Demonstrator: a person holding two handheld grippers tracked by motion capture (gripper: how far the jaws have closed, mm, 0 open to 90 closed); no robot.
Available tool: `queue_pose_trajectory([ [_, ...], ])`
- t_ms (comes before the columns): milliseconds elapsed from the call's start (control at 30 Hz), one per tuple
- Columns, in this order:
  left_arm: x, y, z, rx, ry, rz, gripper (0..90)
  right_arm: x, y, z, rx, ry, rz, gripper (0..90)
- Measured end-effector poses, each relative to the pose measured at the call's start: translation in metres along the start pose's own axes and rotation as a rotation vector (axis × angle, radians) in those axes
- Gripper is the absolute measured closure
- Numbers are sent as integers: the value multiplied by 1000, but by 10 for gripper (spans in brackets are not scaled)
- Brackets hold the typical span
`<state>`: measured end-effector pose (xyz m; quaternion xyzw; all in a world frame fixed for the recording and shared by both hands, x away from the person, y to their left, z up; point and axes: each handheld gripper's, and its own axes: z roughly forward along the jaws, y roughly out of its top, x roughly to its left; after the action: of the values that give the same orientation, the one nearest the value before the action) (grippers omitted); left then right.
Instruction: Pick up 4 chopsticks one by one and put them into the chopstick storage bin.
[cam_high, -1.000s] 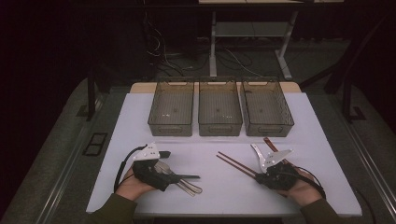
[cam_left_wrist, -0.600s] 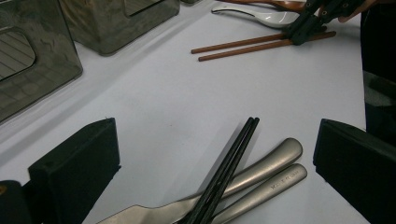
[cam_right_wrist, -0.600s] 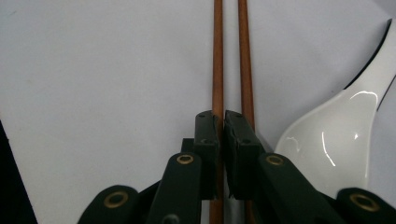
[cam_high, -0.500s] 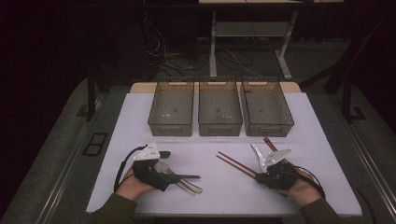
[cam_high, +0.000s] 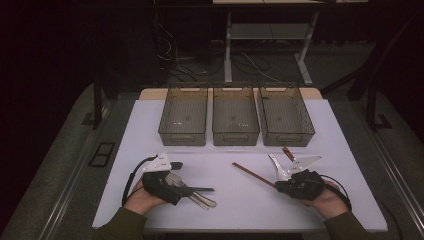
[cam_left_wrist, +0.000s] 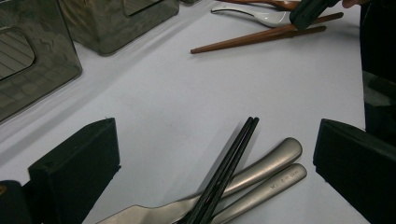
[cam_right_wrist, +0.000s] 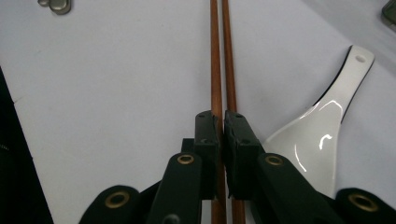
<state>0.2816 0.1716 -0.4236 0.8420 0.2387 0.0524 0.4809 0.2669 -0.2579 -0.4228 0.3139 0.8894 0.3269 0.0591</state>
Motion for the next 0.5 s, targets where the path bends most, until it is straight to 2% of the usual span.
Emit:
queue_pose_trajectory([
  [267, -3, -1, 1, -5, -5, -10, 0, -1, 1, -5, -26, 4, 1, 840],
  [500, -5, -9, 1, -14, -22, -38, 0, -2, 4, -6, -43, 2, 0, 840],
])
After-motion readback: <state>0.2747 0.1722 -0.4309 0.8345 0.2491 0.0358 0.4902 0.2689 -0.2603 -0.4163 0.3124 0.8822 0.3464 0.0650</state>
